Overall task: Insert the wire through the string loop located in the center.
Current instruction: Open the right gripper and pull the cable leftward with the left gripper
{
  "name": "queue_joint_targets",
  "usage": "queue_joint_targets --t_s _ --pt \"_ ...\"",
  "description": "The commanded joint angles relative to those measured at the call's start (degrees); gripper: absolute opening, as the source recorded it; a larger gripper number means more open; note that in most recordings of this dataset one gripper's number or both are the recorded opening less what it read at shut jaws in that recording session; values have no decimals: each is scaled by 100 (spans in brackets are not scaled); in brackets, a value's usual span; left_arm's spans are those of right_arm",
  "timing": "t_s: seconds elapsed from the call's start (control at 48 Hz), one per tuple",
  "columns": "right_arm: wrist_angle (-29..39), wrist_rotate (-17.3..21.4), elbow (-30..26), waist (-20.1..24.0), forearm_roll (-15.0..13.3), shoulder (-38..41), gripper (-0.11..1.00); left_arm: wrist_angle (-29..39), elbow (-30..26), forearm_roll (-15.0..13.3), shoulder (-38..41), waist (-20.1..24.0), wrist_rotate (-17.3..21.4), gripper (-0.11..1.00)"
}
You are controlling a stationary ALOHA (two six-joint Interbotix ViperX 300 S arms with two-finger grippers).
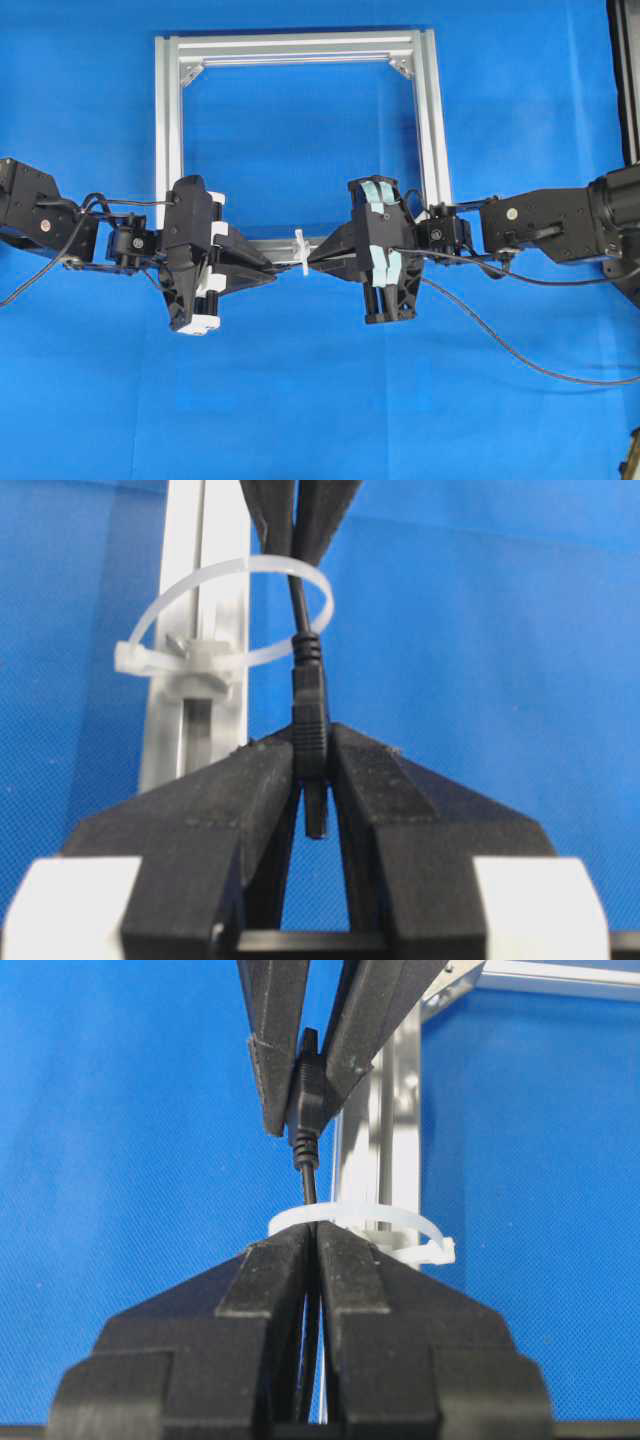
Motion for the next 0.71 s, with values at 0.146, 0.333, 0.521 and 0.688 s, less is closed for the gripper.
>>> queue_joint_targets --t_s 0.146,0.333,0.521,0.688 --pt "-35 9 -53 18 -9 -70 -2 0 -79 18 -79 -18 9 8" --pt "-26 9 -62 18 -9 -70 -2 0 -79 18 -79 -18 9 8" --pt "-26 9 -62 18 0 -70 16 0 -88 18 -79 -18 9 8" --pt "-26 18 -62 62 -9 -70 65 0 -79 18 -79 -18 0 8"
